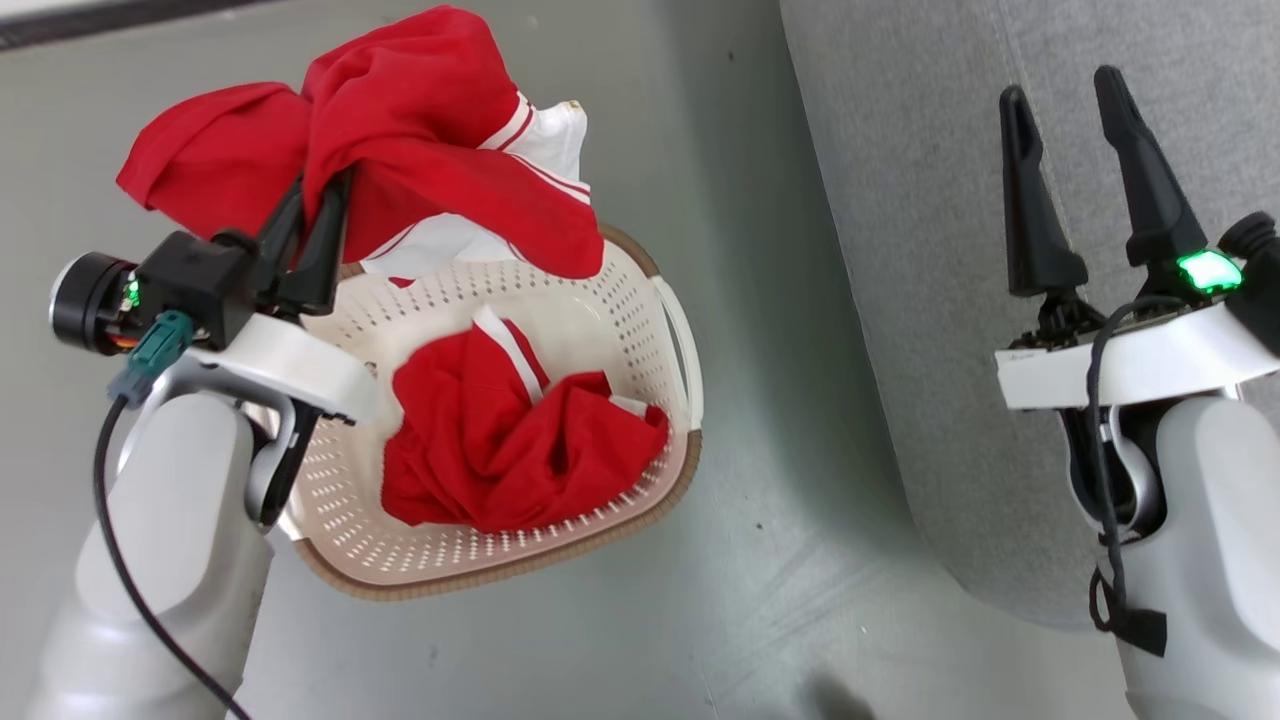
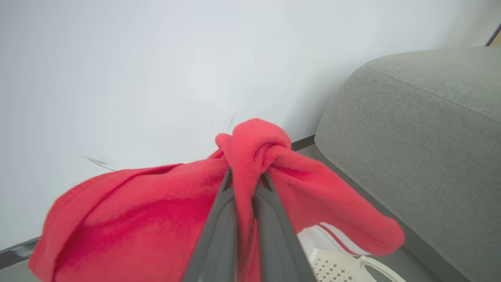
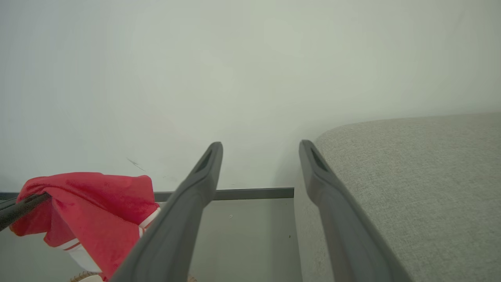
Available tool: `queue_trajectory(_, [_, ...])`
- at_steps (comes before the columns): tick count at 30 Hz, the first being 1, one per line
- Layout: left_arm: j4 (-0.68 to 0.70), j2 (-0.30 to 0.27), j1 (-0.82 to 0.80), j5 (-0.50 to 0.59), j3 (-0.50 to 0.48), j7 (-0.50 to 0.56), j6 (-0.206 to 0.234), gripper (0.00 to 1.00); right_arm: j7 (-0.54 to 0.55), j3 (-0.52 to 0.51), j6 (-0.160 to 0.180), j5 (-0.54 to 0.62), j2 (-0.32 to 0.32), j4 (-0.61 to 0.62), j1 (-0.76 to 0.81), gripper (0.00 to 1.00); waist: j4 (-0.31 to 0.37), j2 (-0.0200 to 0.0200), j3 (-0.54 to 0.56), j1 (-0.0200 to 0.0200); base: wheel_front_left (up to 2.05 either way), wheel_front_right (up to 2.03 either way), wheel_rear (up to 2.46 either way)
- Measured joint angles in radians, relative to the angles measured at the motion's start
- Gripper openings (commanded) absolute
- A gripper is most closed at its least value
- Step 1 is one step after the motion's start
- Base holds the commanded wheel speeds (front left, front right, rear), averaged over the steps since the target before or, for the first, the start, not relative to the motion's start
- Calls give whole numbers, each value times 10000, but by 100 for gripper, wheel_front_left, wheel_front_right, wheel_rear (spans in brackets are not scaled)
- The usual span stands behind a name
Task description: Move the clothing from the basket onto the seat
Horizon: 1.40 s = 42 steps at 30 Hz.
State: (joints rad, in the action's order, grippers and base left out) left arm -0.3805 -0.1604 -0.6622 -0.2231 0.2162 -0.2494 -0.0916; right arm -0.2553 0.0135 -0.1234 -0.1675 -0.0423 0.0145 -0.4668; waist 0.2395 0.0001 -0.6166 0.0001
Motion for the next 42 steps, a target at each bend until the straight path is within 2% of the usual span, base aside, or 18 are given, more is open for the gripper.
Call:
queue_trajectory(11, [934, -272, 939, -447, -320, 0, -82, 0, 0, 196, 0, 462, -10, -370, 733, 100, -530, 0, 1336, 0, 0, 0, 0])
queue_trajectory(28, [1814, -284, 2493, -955, -280, 320, -169, 0, 2, 890, 0, 945, -17, -899, 1976, 100, -1190, 0, 3335, 0, 0, 0, 0])
queue_trajectory(35, [2291, -288, 3085, -1018, 33, 825, -169, 0, 2, 1695, 0, 1266, -36, -1218, 2565, 100, -1451, 0, 4260, 0, 0, 0, 0])
queue_trajectory(42, [2688, -257, 3416, -1018, 477, 1342, -178, 0, 2, 3126, 0, 1266, -393, -1331, 2642, 100, -1650, 0, 4959, -1, 0, 0, 0])
